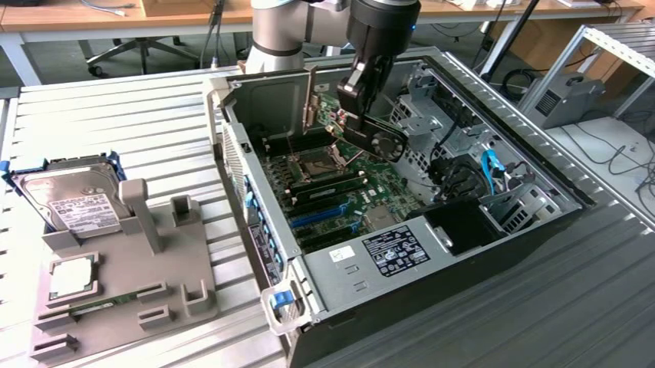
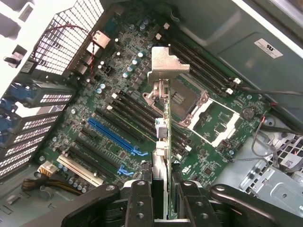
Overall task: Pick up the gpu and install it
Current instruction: 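Insert the gpu into the slot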
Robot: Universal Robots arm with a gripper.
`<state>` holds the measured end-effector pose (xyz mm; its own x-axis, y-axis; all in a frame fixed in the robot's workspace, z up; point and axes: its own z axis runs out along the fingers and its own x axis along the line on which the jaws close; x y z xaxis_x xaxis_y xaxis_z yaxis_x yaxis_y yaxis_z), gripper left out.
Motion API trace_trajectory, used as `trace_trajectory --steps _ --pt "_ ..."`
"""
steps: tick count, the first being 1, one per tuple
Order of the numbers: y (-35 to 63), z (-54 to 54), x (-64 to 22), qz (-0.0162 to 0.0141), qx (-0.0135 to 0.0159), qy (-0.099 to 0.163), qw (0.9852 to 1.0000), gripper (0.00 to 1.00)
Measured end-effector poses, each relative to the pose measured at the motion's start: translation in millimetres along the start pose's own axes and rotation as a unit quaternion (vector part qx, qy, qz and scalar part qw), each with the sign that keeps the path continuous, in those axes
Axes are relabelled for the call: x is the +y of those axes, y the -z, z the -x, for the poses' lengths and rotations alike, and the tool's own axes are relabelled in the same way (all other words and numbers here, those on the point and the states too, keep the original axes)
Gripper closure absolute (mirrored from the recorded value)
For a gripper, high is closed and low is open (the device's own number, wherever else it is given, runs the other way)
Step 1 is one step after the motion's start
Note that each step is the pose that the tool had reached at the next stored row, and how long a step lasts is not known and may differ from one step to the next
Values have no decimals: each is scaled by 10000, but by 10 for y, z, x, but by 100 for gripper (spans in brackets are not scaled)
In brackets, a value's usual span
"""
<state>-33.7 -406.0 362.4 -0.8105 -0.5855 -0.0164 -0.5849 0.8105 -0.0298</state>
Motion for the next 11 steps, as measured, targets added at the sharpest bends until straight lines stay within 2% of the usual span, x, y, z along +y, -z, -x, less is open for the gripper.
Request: trace_trajectory --steps 11 --pt "0 0 0 2 -4 139 9999 74"
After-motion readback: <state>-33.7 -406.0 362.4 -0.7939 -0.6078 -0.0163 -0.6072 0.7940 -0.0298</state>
